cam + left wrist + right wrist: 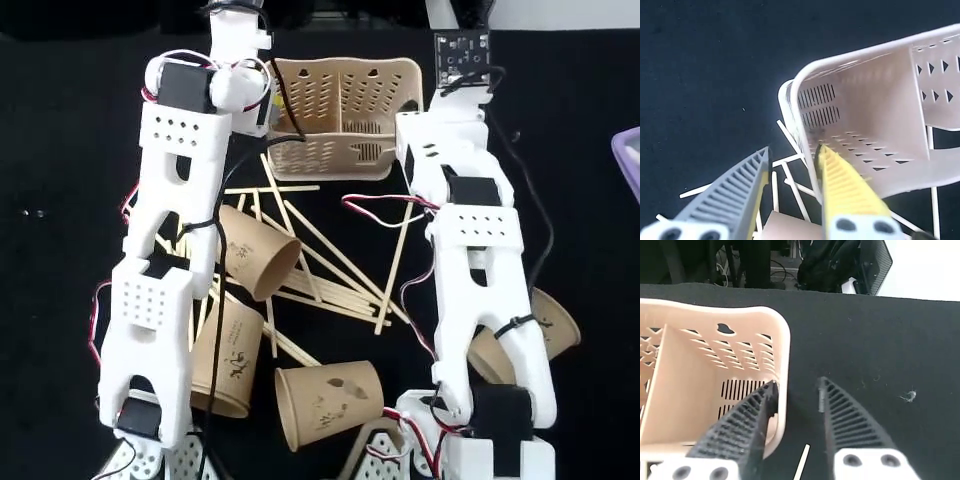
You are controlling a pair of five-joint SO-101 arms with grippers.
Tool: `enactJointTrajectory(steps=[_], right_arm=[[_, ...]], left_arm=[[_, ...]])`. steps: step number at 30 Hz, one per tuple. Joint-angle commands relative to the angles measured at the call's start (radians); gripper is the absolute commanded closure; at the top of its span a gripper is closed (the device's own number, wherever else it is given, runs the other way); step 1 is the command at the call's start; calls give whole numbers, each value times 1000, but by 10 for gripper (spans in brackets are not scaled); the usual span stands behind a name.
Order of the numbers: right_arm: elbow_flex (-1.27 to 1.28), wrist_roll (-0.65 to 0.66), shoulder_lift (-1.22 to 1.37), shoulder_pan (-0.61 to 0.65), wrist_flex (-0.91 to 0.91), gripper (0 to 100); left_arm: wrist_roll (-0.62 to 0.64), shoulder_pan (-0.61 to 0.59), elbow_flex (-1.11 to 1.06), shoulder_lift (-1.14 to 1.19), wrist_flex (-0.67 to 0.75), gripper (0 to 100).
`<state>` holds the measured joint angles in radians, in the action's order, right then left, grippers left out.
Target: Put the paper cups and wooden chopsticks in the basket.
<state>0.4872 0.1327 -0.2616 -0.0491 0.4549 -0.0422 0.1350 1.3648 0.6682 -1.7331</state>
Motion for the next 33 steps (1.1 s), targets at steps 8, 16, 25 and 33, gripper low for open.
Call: enactJointTrajectory(steps=[8,16,25,33], right_arm=[[-274,-9,-58,69,86,750],[-387,-8,-97,6,204,754],[-460,-2,-268,-147,580,754],[-456,146,-407,-390,961,755]], left_arm=[[35,-25,114,-26,118,794],[35,-28,298,-28,104,798],[41,-150,223,-233,-32,798],[35,-303,-329,-741,-32,798]])
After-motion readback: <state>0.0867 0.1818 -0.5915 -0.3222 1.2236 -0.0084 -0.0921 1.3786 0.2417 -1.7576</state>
